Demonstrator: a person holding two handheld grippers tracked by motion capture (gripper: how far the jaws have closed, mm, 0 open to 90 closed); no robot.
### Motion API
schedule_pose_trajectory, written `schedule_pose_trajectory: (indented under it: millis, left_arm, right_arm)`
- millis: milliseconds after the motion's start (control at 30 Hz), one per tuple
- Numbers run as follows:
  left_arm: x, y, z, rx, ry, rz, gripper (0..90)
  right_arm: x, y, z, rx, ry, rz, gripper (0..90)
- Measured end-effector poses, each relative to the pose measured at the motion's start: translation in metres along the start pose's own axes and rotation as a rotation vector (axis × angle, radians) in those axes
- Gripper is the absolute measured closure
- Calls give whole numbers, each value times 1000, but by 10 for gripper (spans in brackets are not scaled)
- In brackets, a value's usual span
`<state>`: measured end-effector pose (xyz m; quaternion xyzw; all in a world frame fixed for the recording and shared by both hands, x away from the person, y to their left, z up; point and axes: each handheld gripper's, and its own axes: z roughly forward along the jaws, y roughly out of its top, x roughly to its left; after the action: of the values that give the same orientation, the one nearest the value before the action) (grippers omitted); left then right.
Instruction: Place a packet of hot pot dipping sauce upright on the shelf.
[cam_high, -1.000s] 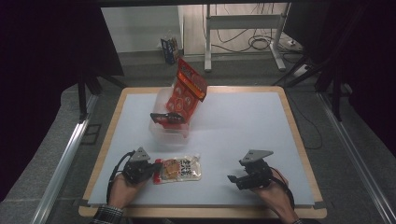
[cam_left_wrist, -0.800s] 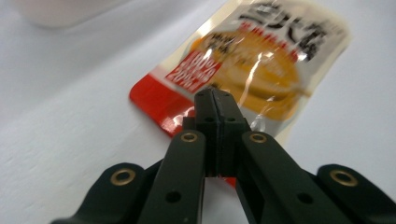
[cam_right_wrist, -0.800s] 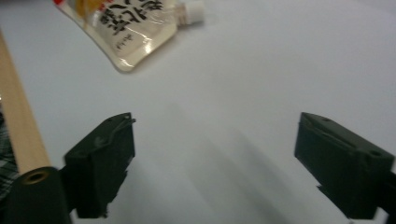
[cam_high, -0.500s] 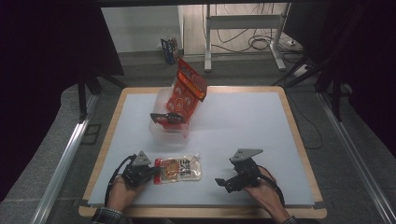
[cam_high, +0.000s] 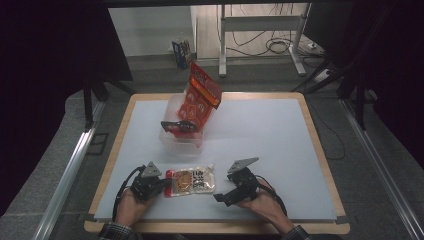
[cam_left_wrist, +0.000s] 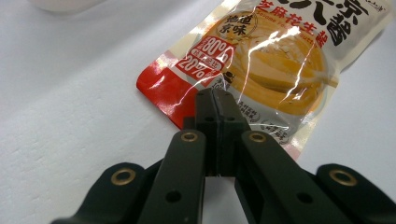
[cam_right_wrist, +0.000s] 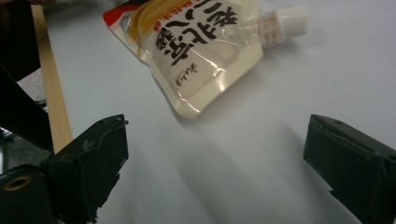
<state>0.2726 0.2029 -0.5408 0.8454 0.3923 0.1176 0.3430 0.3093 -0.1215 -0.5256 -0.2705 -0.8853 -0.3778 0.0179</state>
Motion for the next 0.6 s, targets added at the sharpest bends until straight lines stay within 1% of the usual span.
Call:
schedule_pose_trajectory:
  millis: [33, 133, 233, 267, 300, 333, 433, 533, 567, 600]
  left_arm:
    - [0, 0, 0, 1, 0, 0, 900]
    - [0, 0, 0, -1, -2, -5, 900]
    - [1, 0, 0, -1, -5, -5, 900]
    - [1, 0, 0, 0, -5, -5, 900]
    - [1, 0, 0, 0, -5, -5, 900]
    - [1, 0, 0, 0, -5, -5, 900]
    - [1, 0, 0, 1, -5, -5, 900]
    - [1, 0, 0, 1, -5, -10, 900]
    - [1, 0, 0, 0, -5, -10, 900]
    - [1, 0, 0, 0, -4, -10, 900]
  right_arm:
    - [1, 2, 3, 1, 7, 10, 70]
    - [2, 8, 12, 9, 26, 19, 79]
    - [5, 12, 20, 10, 21, 19, 79]
    - [6, 16, 23, 5, 26, 33, 80]
    - [6, 16, 23, 5, 26, 33, 80]
    - [7, 18, 27, -2, 32, 43, 82]
    - [9, 21, 31, -1, 31, 38, 90]
    - [11, 24, 35, -8, 48, 49, 113]
    - [11, 26, 36, -12, 54, 61, 124]
    - [10, 28, 38, -19, 73, 80, 142]
